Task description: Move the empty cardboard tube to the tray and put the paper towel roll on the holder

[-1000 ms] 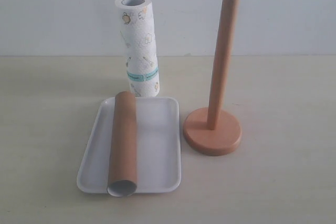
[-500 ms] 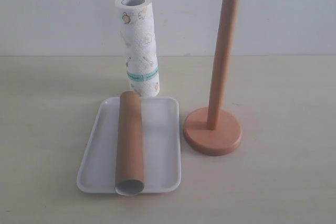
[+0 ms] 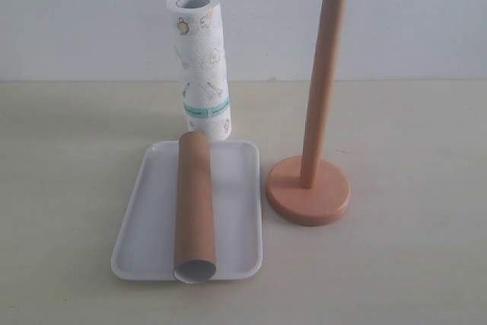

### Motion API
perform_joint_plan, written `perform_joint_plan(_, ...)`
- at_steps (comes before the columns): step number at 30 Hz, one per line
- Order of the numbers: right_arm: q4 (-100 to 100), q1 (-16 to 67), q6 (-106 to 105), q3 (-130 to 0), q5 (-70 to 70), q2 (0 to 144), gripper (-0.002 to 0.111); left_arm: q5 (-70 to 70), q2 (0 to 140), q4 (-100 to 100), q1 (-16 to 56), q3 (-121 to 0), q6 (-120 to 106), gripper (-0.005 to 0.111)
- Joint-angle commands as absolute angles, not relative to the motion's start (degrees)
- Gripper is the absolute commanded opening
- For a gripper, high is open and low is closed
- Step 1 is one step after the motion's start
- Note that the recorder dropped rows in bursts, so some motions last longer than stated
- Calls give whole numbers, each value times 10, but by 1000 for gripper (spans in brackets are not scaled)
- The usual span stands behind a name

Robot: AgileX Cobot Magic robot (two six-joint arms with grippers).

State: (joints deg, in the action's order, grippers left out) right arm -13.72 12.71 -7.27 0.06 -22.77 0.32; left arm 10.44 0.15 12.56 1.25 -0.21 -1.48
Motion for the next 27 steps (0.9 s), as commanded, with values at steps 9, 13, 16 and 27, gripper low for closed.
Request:
perform_joint_plan(9, -131, 125, -75, 0, -228, 0, 0, 444, 0, 4, 12, -103, 172, 4)
perform_joint_plan(13, -131, 125, -75, 0, -228, 0, 0, 304, 44, -6, 12, -222, 183, 4)
perform_joint_plan(16, -131, 125, -75, 0, -228, 0, 0, 210, 100, 0, 12, -304, 228, 4)
perform_joint_plan(27, -131, 125, -75, 0, -228, 0, 0, 86, 281, 0, 12, -407, 261, 4)
